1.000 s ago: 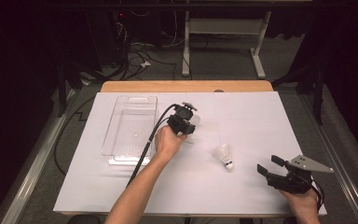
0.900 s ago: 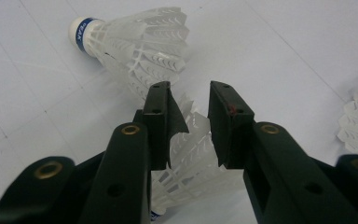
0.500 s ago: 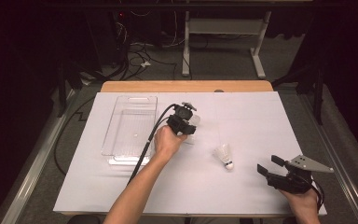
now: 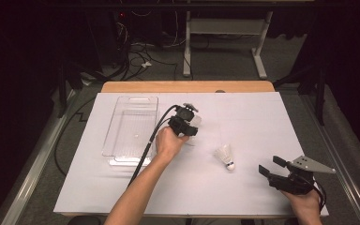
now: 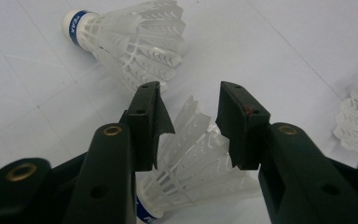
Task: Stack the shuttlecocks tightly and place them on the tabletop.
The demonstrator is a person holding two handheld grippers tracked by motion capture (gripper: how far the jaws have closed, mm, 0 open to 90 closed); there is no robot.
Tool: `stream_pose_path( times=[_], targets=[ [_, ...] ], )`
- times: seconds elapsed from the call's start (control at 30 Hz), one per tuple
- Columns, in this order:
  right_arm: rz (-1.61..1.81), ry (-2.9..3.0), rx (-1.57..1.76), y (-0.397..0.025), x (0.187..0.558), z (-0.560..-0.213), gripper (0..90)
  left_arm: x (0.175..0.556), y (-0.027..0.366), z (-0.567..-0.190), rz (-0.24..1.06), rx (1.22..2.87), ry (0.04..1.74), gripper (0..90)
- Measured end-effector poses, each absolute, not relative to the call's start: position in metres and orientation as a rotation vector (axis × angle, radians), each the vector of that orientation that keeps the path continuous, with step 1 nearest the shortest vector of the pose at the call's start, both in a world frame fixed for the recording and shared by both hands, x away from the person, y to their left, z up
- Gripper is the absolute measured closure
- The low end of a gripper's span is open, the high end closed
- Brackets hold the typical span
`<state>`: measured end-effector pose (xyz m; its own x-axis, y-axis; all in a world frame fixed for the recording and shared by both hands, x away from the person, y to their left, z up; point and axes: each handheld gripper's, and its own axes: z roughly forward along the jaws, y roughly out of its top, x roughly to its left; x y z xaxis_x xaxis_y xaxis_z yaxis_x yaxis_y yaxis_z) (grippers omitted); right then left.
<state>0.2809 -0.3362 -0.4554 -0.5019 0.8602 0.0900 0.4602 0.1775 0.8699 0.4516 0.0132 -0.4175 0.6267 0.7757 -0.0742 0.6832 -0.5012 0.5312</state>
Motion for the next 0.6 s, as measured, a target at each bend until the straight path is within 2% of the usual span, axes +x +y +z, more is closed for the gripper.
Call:
stream_pose_path(
  times=[0.6],
  targets=[
    [1.270,2.036,1.241,-0.3362,0.2804,-0.4552,28.1,0.4507,0.0123,-0.4173,0.224,2.331,1.146,56.3]
  ],
)
